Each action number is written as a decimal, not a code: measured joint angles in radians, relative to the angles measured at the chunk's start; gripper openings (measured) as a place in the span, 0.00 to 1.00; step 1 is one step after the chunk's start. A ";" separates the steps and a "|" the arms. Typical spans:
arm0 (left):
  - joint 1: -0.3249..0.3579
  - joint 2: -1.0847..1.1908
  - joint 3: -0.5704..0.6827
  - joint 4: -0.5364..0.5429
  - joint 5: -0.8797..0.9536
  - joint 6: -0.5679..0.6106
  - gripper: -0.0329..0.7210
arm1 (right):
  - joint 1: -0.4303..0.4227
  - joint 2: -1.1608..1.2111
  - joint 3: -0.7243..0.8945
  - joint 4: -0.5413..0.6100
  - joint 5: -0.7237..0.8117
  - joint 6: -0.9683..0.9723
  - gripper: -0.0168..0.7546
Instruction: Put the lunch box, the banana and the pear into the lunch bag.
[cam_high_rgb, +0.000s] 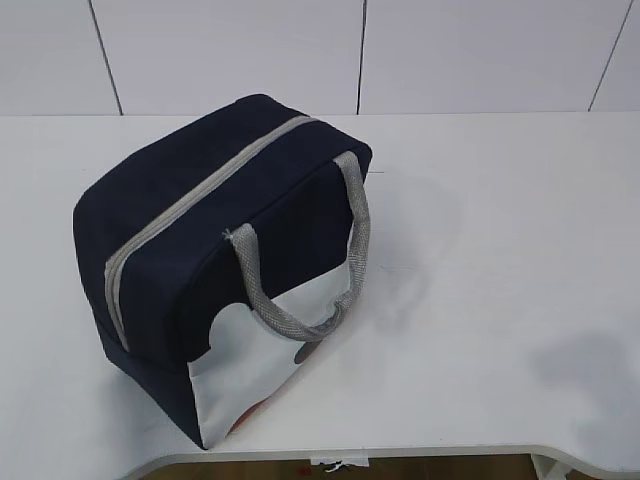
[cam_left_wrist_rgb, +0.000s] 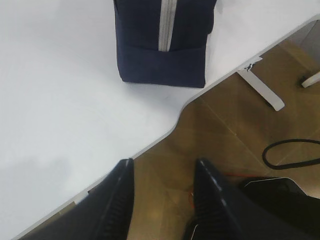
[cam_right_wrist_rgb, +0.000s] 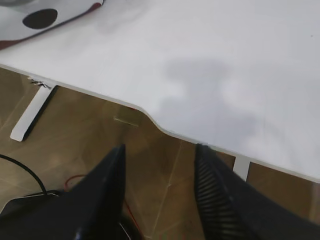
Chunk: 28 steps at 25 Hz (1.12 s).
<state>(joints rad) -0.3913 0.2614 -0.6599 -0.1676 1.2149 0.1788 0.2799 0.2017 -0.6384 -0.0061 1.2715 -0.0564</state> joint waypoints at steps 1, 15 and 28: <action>0.000 -0.027 0.032 0.000 -0.008 0.000 0.45 | 0.000 -0.009 0.017 -0.005 0.000 0.000 0.47; 0.000 -0.250 0.132 0.015 -0.095 0.000 0.45 | 0.000 -0.217 0.121 -0.040 -0.126 -0.013 0.47; 0.000 -0.250 0.133 0.122 -0.097 -0.082 0.45 | 0.000 -0.217 0.140 -0.040 -0.126 -0.001 0.47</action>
<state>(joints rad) -0.3913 0.0115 -0.5267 -0.0453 1.1182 0.0973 0.2799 -0.0156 -0.4988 -0.0464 1.1458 -0.0569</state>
